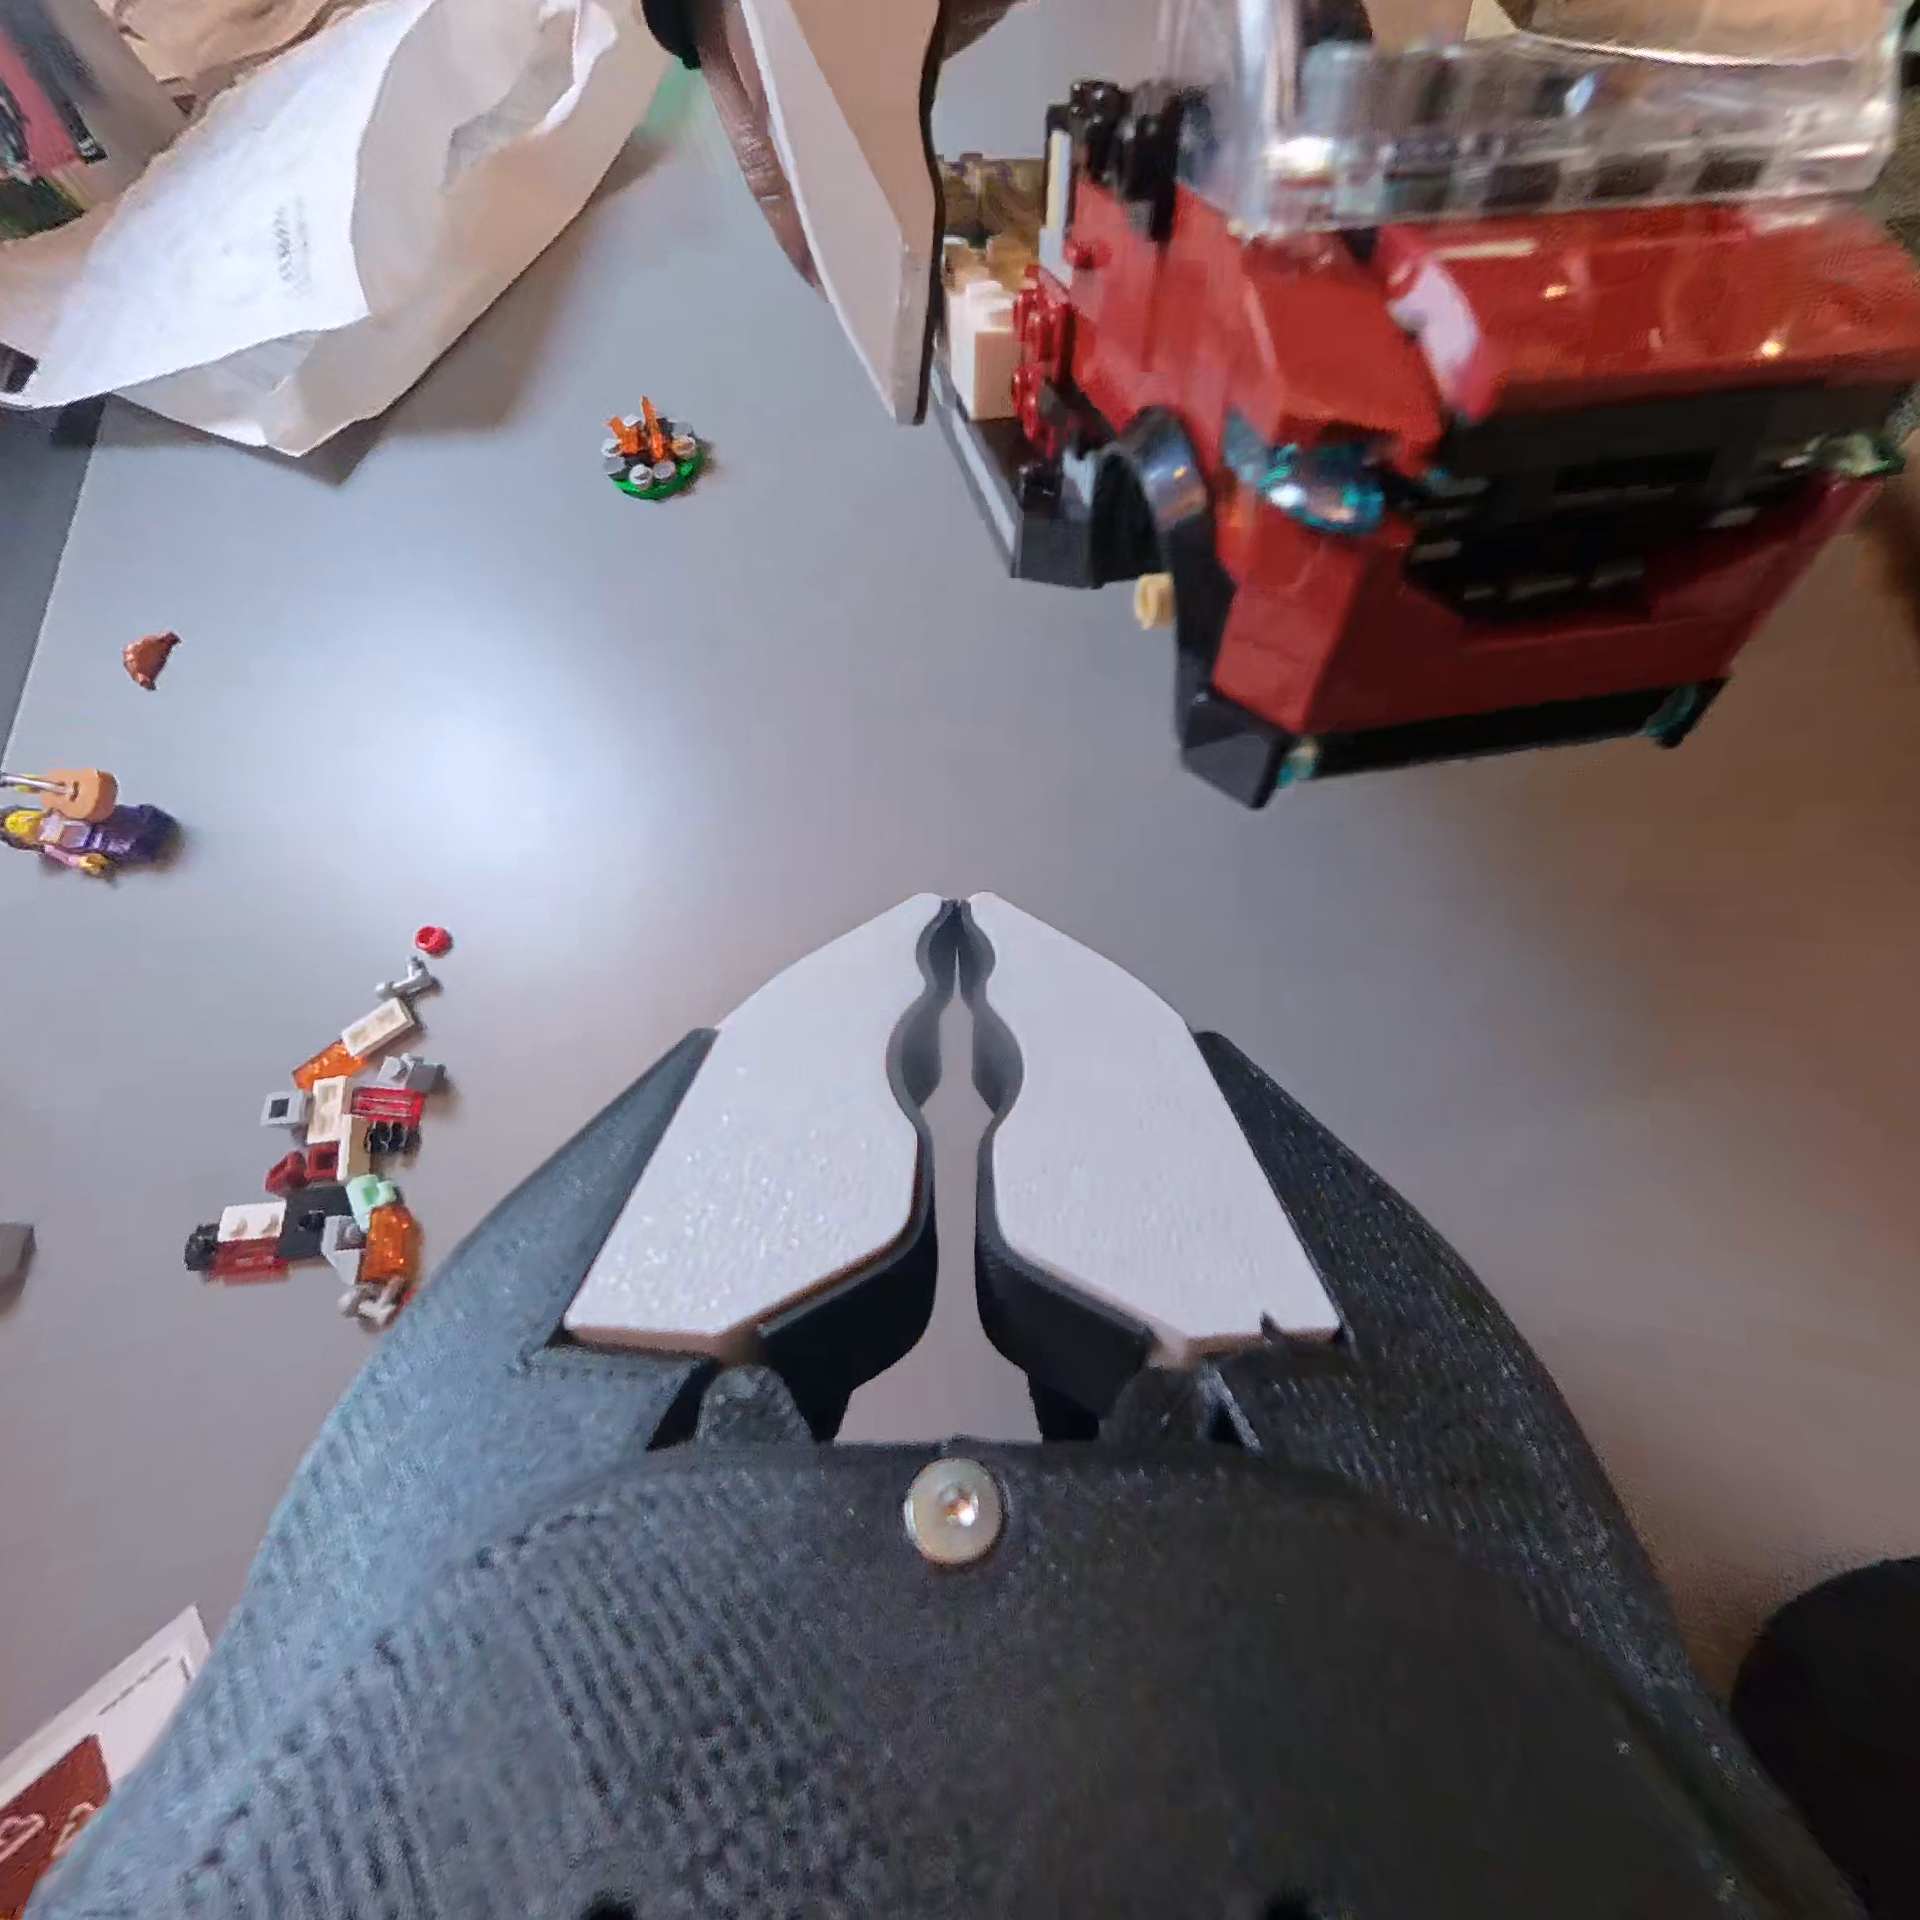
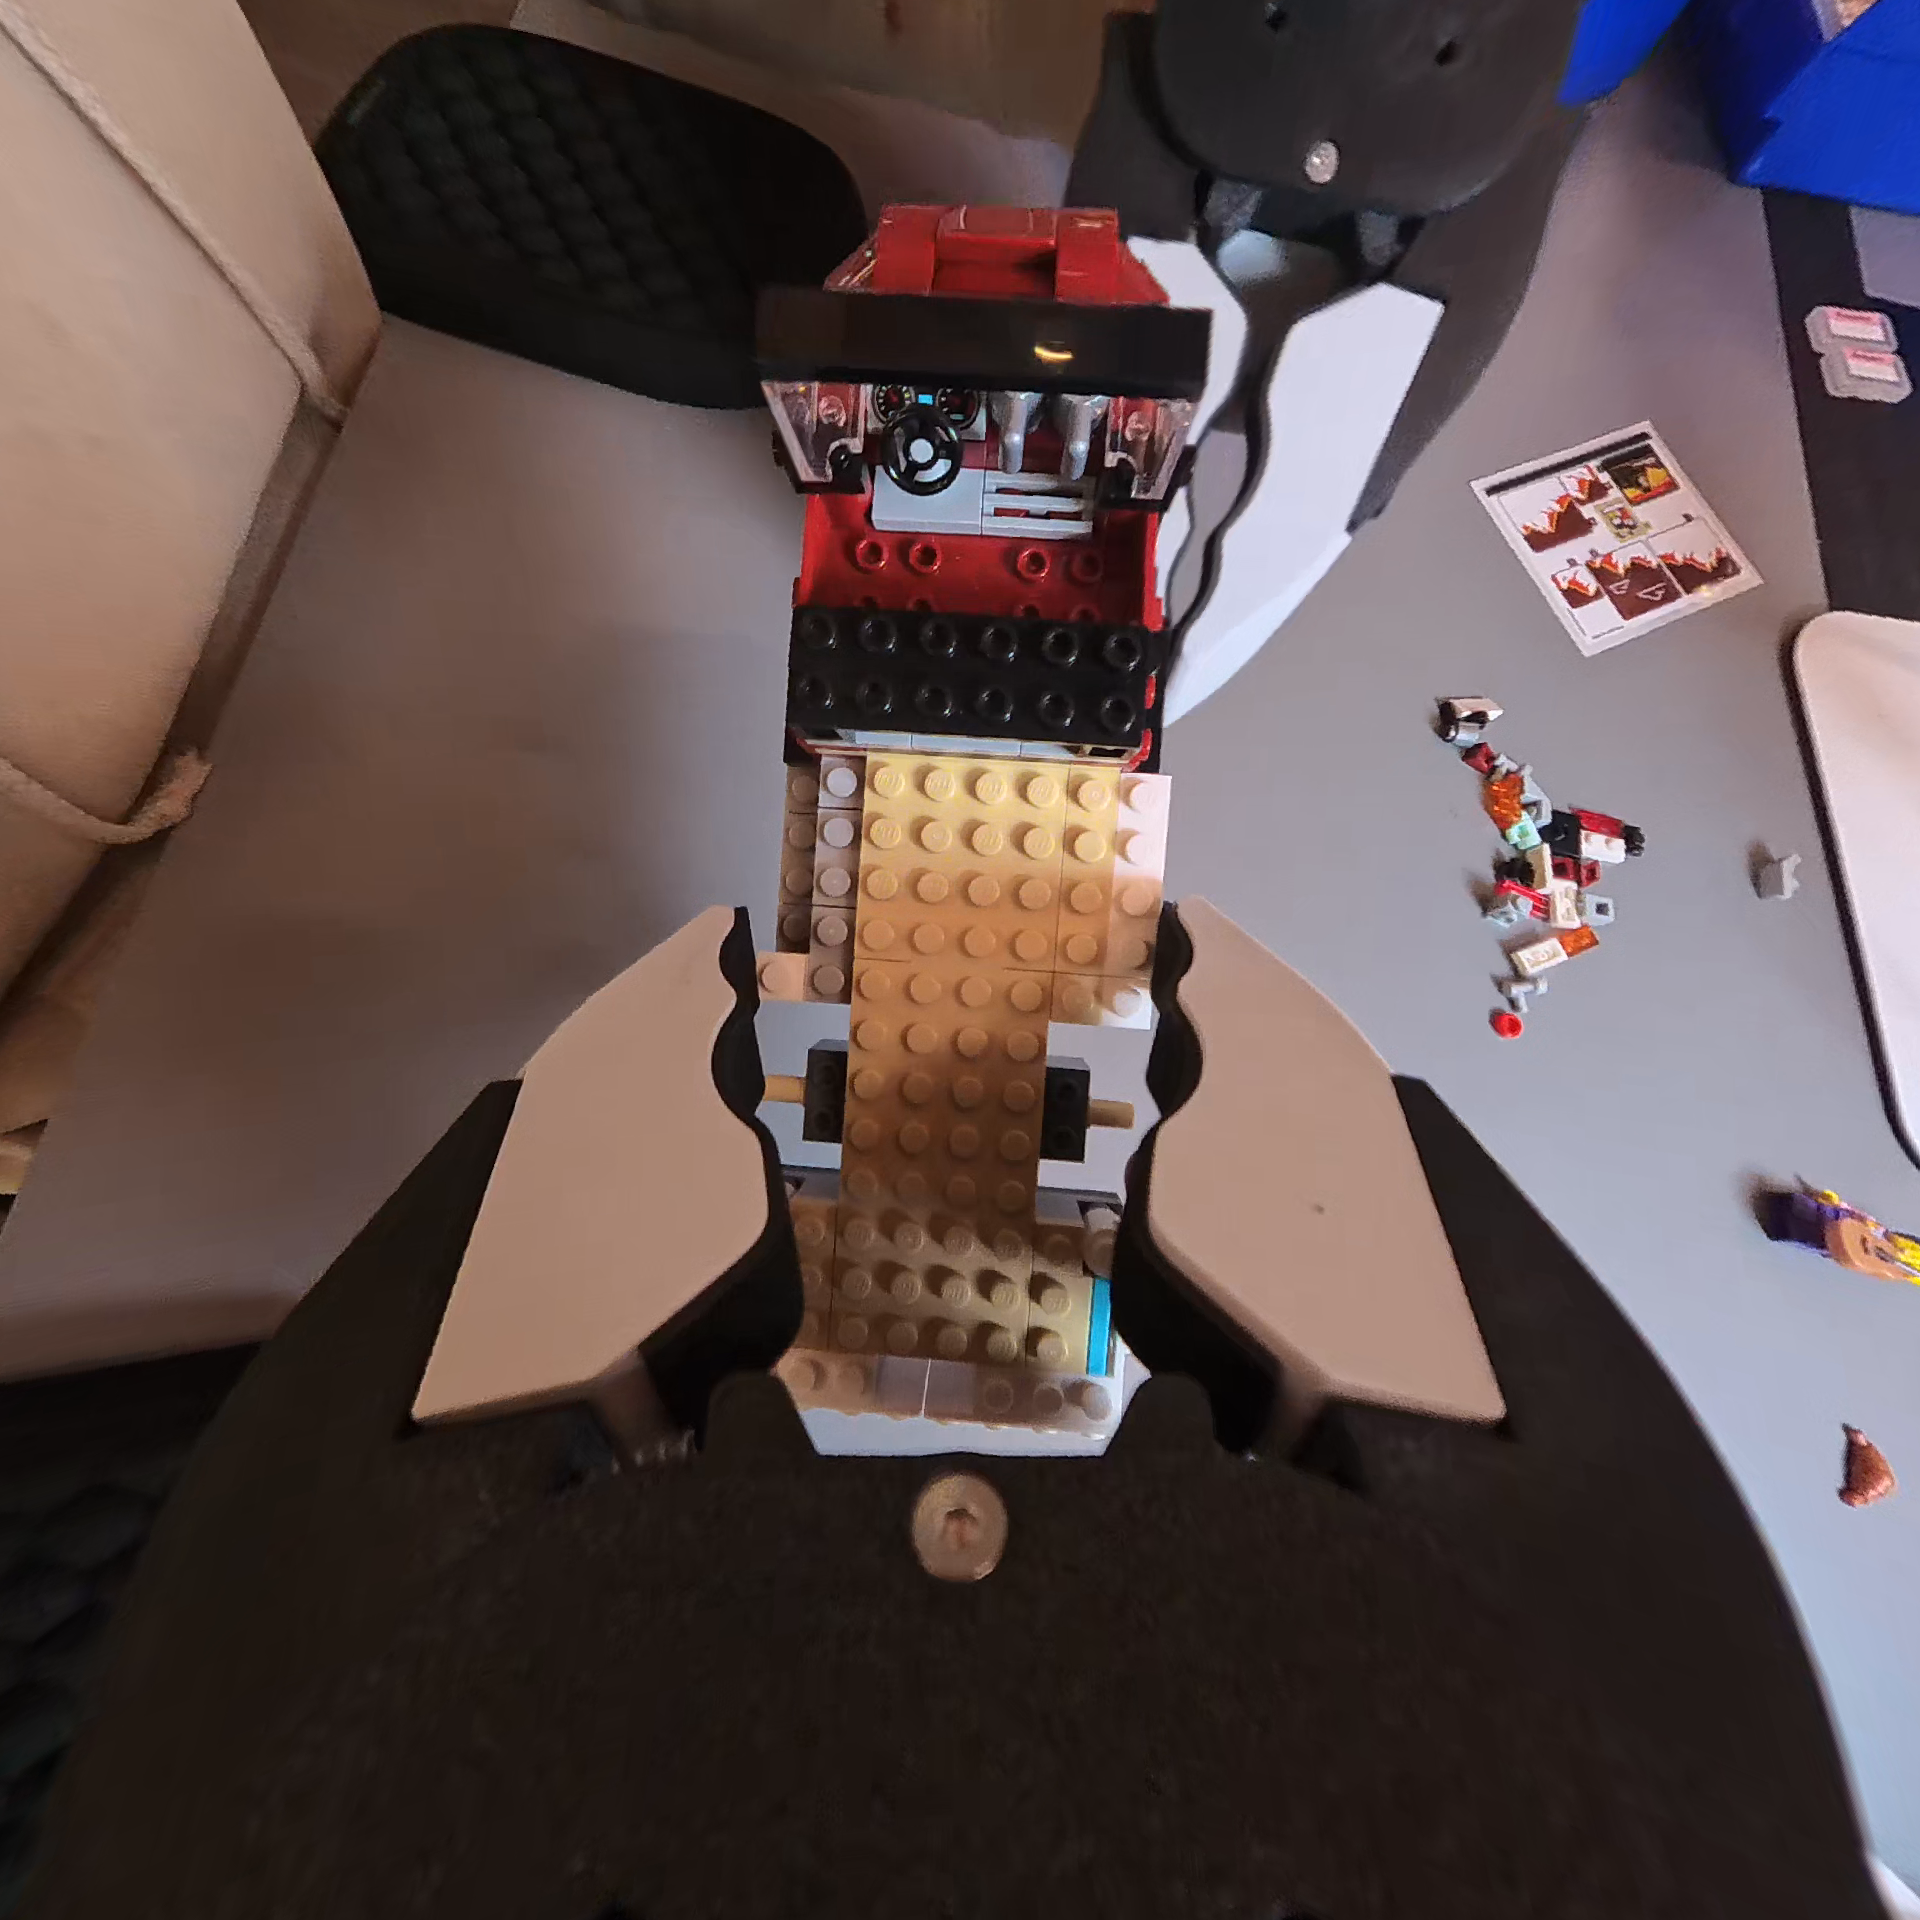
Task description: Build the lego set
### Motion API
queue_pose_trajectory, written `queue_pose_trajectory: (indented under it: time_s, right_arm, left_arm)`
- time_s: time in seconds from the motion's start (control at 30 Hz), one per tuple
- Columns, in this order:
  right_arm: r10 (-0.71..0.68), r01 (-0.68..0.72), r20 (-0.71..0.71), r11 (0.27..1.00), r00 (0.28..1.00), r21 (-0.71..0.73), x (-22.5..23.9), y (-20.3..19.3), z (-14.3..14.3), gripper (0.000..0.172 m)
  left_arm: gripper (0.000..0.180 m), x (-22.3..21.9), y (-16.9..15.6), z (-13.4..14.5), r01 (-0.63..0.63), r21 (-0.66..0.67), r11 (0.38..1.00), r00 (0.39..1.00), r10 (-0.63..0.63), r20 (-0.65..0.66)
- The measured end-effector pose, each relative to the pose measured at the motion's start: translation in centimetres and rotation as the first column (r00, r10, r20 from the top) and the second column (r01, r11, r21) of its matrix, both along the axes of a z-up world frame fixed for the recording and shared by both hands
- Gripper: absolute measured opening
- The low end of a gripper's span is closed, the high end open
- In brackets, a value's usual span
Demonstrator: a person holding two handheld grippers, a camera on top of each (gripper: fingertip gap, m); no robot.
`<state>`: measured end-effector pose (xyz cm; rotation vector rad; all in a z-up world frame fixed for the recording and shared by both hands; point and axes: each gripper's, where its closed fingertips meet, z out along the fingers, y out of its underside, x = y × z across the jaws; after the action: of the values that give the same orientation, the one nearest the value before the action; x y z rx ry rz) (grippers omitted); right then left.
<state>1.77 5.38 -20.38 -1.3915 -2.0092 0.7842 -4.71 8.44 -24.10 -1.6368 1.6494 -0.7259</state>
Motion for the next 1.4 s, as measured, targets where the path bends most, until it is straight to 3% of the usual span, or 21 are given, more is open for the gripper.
queue_pose_trajectory:
  time_s: [0.47,1.03,1.4]
  right_arm:
    - [0.138,-0.141,0.043,0.987,0.989,0.081,-0.6,-2.1,2.1,0.074]
    - [0.216,-0.237,0.154,0.962,0.964,0.133,-1.8,-1.3,2.5,0.074]
    - [0.215,-0.238,0.158,0.960,0.964,0.148,-1.7,-1.3,2.1,0.074]
  left_arm:
    - [0.000,0.2,0.3,0.4,0.221,0.052,0.974,0.974,-0.224,0.044]
    - [0.000,0.7,-3.3,0.8,0.384,0.150,0.911,0.918,-0.394,0.044]
    - [0.000,-0.6,-5.9,0.5,0.485,0.135,0.864,0.872,-0.489,-0.005]
